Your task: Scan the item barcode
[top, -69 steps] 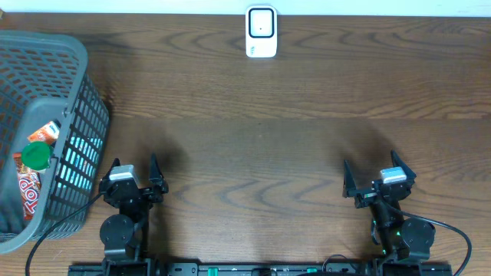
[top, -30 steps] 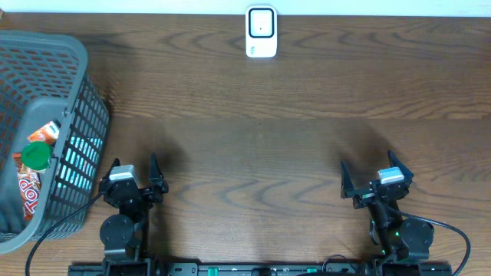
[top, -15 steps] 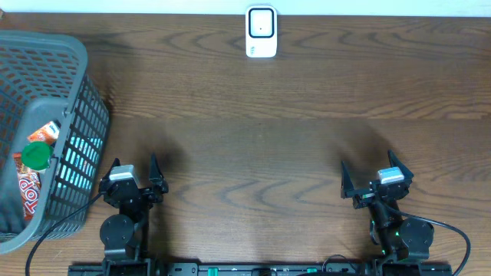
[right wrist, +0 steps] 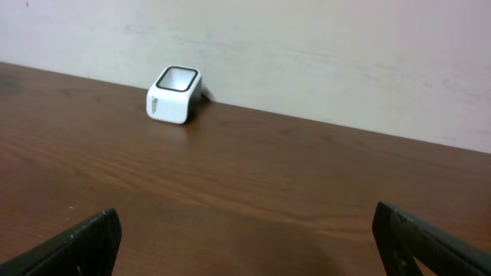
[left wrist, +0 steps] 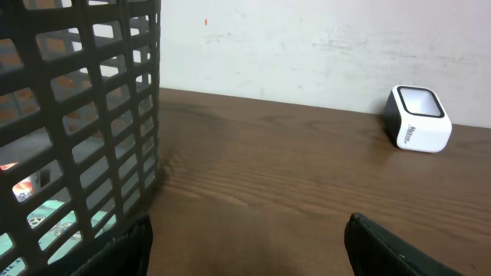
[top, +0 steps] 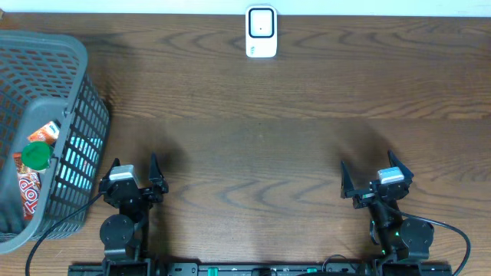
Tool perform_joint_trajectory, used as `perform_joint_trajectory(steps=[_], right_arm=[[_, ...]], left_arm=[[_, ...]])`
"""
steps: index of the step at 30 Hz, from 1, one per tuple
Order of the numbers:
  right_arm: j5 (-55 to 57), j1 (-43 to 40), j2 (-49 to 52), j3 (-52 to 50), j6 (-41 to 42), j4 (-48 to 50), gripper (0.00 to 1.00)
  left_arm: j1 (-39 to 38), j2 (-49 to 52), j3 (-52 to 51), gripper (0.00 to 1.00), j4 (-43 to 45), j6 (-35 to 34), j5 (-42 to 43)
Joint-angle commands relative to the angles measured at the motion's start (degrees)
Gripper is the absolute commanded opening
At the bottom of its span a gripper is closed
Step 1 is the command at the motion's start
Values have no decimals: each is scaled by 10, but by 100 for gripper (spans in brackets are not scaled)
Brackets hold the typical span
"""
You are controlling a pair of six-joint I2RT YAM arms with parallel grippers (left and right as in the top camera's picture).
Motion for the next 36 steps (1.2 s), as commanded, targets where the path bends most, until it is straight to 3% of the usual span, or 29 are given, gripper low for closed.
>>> perform_joint_trajectory(steps=[1,16,26,31,36], right_arm=[[0,5,-3,0,-2,-3,99],[0,5,-3,0,-2,-3,99],[0,5,-3,0,-2,-3,99],[0,5,-3,0,-2,-3,99],[0,5,-3,0,-2,-3,99]], left_arm=[[1,-4,-10,80,-19,8,-17],[0,-4,-10,80,-3,0,-14],[-1,18,3,80,5,-2,245],[-1,67,57,81,5,-12,256],[-1,163,158,80,5,-84,265]])
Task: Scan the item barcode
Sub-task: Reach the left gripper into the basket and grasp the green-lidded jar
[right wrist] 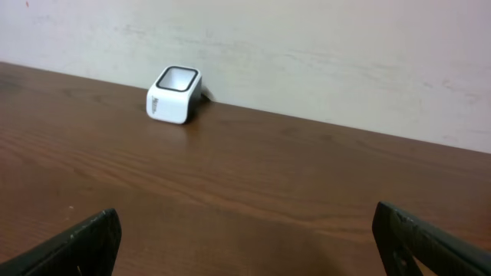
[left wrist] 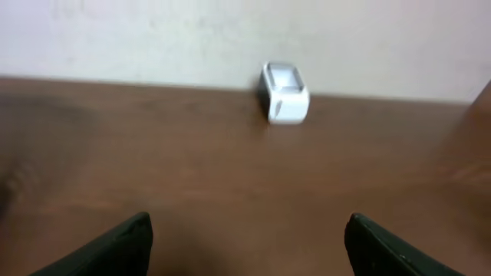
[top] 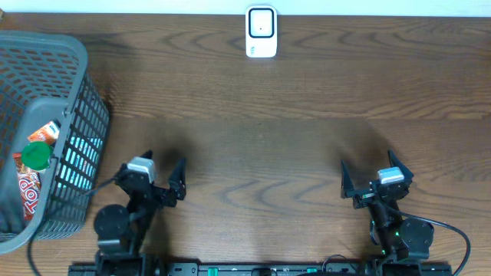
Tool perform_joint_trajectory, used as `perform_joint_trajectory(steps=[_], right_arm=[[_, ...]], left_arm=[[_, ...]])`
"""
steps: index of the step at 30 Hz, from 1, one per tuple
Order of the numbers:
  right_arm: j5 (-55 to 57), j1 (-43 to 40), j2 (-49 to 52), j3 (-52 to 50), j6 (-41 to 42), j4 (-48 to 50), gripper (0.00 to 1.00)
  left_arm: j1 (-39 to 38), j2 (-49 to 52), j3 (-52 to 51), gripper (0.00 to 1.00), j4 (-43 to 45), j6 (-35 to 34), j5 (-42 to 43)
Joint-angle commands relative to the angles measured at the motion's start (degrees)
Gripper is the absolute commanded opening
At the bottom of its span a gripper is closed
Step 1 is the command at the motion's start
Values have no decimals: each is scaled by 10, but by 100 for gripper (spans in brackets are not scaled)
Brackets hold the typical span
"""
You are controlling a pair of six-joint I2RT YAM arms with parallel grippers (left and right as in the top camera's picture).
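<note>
A white barcode scanner (top: 261,31) stands at the table's far edge, also in the left wrist view as the scanner (left wrist: 285,93) and in the right wrist view as the scanner (right wrist: 174,95). A grey basket (top: 73,92) at the left holds the items: a green-capped item (top: 34,156) and a red snack packet (top: 27,190). My left gripper (top: 163,176) is open near the front left, turned toward the right, nothing between its fingers. Near the front right my right gripper (top: 370,175) stands open and empty.
A brown wooden table (top: 307,123) lies between the arms and the scanner. A pale wall (right wrist: 307,46) rises behind the table's far edge. The basket's mesh wall stands just left of the left arm.
My left gripper has swung to the right, away from the basket; its camera now faces the scanner and the basket is out of its view. The right arm has not moved.
</note>
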Motion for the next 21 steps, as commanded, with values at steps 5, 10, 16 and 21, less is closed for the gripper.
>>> perform_joint_trajectory(steps=[5,10,16,21], right_arm=[[0,5,-3,0,-2,-3,99],[0,5,-3,0,-2,-3,99],[0,5,-3,0,-2,-3,99],[0,5,-3,0,-2,-3,99]], left_arm=[[0,160,170,80,4,-66,96],[0,274,286,81,-18,-69,228],[0,340,305,98,41,-84,289],[0,367,327,98,91,-157,326]])
